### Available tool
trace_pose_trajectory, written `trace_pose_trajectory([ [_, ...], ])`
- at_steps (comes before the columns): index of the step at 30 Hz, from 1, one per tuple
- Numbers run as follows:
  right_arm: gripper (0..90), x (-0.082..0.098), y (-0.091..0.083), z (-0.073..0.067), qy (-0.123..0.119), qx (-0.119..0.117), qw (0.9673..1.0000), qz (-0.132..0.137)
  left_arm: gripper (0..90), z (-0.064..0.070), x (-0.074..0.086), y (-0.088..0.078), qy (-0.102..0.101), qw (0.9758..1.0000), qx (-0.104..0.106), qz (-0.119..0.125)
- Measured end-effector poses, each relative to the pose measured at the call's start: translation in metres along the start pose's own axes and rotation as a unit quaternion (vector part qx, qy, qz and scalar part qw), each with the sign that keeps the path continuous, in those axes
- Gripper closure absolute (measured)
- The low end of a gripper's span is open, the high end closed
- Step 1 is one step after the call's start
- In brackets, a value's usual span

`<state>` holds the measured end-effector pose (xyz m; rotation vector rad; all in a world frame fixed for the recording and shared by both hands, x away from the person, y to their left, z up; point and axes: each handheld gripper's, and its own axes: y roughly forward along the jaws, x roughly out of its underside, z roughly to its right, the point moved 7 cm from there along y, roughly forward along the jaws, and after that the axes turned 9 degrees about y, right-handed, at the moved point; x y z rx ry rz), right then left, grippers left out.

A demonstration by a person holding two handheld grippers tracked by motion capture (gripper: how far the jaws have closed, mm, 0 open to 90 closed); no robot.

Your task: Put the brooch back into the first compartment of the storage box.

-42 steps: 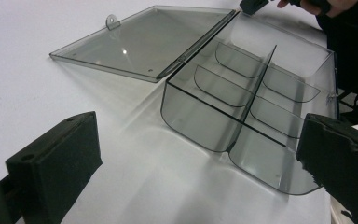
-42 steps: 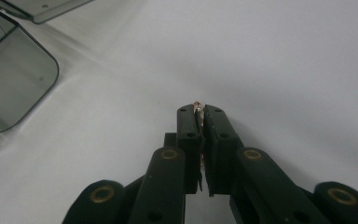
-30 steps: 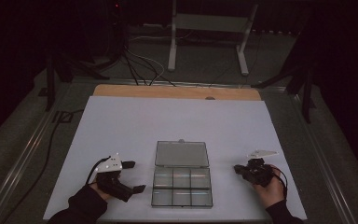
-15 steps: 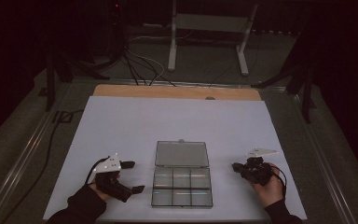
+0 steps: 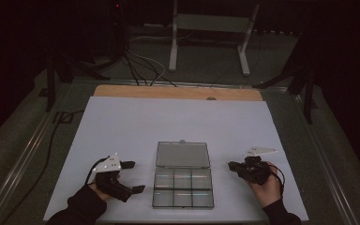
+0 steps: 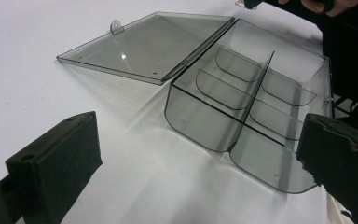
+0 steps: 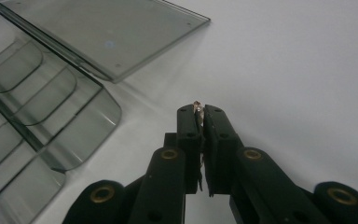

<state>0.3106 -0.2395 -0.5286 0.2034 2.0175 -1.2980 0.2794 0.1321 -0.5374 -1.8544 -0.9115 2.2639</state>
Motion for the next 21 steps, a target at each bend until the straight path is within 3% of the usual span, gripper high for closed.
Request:
trace_pose_trajectory([
  [21, 85.8, -0.015, 0.002, -0.027, -0.024, -0.027, 0.9993, 0.0, 0.7, -0.001, 0.0, 0.0, -0.002, 1.0, -0.004, -0.003],
])
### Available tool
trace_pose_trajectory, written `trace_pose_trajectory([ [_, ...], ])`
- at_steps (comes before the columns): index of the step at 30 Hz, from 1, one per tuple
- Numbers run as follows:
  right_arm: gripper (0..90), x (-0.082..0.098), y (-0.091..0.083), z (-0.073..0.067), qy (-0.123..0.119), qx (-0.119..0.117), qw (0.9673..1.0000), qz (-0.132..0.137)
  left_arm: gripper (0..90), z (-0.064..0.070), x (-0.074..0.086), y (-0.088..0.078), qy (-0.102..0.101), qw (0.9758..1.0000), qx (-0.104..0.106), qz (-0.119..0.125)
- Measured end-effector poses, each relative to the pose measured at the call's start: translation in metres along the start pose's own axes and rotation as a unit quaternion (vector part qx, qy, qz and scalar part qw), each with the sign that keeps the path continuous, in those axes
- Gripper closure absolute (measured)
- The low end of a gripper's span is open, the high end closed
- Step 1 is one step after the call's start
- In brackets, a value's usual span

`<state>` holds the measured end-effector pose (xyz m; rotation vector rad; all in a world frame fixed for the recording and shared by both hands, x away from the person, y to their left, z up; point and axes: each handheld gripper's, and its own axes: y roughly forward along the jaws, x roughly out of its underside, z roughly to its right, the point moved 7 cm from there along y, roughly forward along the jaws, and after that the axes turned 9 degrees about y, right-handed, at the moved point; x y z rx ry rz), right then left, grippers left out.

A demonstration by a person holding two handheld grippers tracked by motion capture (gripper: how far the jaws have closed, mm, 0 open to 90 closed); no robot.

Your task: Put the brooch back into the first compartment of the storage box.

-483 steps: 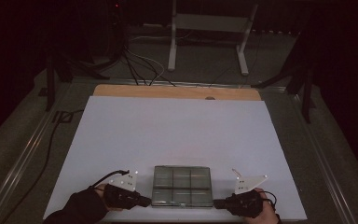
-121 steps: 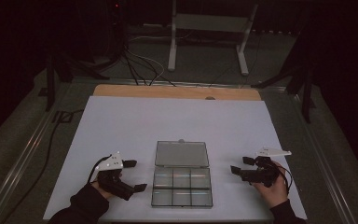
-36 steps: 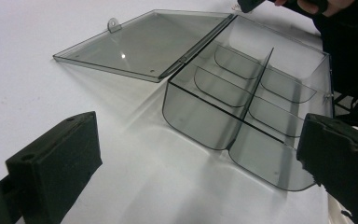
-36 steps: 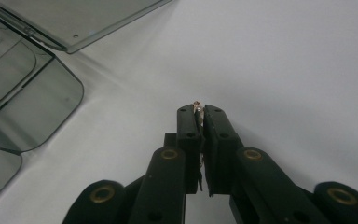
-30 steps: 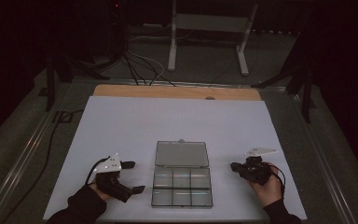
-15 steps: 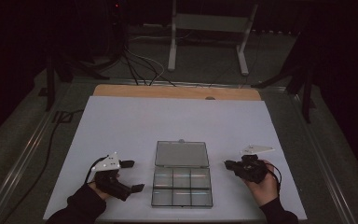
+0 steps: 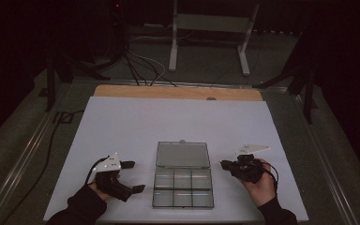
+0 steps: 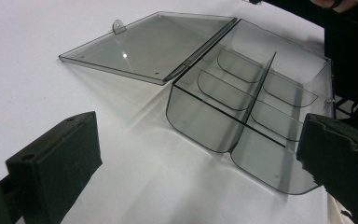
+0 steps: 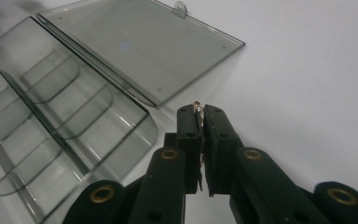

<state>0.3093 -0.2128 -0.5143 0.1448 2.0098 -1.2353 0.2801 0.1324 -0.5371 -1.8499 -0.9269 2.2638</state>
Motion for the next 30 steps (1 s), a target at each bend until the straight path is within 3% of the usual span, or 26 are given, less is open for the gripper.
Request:
trace_pose_trajectory([
  [30, 85.8, -0.015, 0.025, -0.049, -0.044, -0.046, 0.9978, -0.017, 0.7, 0.002, 0.001, 0.001, 0.003, 1.0, 0.001, -0.003],
])
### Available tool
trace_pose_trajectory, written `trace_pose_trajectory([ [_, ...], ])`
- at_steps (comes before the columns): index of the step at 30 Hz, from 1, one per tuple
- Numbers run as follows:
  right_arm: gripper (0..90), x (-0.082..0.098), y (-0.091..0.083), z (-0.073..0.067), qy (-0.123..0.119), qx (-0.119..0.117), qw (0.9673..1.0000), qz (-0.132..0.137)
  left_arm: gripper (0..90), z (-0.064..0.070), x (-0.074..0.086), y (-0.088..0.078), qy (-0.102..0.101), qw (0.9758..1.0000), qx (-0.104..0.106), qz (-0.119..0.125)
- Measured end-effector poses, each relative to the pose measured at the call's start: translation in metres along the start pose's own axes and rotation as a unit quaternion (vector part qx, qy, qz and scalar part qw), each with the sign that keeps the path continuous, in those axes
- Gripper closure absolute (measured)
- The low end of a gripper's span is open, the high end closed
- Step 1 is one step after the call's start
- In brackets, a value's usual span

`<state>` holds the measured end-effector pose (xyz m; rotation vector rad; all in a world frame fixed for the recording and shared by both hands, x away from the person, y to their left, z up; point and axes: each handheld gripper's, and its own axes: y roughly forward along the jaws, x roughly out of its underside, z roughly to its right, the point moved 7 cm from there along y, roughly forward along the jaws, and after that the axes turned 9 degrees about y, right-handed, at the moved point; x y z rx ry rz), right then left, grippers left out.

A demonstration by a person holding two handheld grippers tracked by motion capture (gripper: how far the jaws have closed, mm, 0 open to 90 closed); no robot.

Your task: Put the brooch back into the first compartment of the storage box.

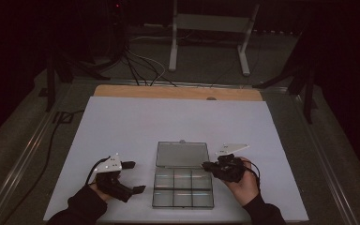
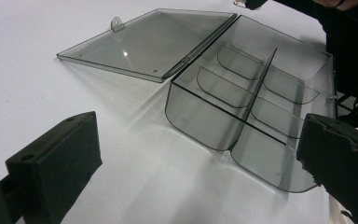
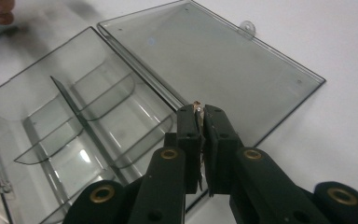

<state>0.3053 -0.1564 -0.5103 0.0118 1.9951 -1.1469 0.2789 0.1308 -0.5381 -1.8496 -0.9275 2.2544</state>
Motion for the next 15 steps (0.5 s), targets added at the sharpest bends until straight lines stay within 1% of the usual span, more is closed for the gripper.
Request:
trace_pose_trajectory([
  [4, 85.8, -0.003, 0.0, -0.005, -0.004, -0.004, 1.0, 0.003, 0.7, 0.0, 0.0, 0.0, 0.0, 1.0, -0.001, 0.0],
  [15, 85.7, -0.008, 0.01, -0.021, -0.018, -0.019, 0.9996, -0.004, 0.7, 0.0, 0.0, 0.0, -0.001, 1.0, 0.0, -0.001],
])
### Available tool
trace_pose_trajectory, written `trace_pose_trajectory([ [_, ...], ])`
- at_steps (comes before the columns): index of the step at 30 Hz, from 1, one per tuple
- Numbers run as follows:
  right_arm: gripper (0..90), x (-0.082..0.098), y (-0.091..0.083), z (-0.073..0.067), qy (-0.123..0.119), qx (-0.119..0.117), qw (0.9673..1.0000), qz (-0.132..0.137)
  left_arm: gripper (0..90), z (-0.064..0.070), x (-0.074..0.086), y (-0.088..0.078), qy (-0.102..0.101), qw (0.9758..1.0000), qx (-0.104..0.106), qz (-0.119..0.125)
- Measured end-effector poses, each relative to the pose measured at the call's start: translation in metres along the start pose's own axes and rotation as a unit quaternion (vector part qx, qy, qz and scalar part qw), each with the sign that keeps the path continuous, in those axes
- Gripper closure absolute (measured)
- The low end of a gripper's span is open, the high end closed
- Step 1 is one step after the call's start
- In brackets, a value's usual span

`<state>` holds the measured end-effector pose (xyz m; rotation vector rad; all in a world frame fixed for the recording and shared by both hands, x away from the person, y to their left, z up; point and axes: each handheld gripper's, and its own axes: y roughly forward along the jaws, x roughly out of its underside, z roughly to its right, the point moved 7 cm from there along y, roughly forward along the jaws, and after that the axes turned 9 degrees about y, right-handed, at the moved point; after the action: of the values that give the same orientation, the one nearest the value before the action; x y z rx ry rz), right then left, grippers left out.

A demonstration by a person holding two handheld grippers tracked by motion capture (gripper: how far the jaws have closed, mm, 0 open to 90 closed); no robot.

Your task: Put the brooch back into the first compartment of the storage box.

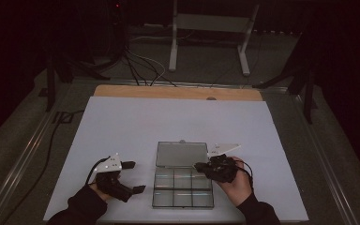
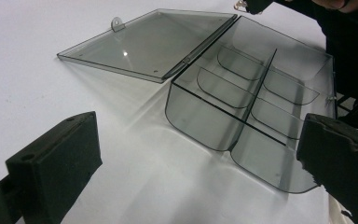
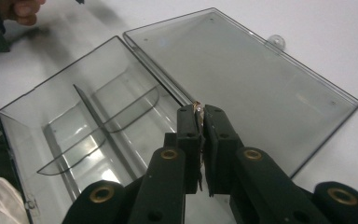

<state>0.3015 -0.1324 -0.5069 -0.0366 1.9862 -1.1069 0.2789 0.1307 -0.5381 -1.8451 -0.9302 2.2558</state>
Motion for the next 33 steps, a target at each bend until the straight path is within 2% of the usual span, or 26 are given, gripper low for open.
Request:
trace_pose_trajectory([
  [4, 85.7, -0.002, 0.003, -0.004, -0.005, -0.004, 1.0, -0.002, 0.7, 0.0, 0.0, 0.0, 0.0, 1.0, 0.0, 0.0],
  [22, 85.6, -0.013, 0.03, -0.04, -0.037, -0.036, 0.9985, -0.016, 0.7, 0.001, -0.001, 0.0, -0.001, 1.0, 0.001, 0.002],
  [33, 85.5, -0.015, 0.043, -0.051, -0.047, -0.047, 0.9974, -0.027, 0.7, 0.0, 0.0, 0.0, -0.002, 1.0, 0.002, 0.001],
])
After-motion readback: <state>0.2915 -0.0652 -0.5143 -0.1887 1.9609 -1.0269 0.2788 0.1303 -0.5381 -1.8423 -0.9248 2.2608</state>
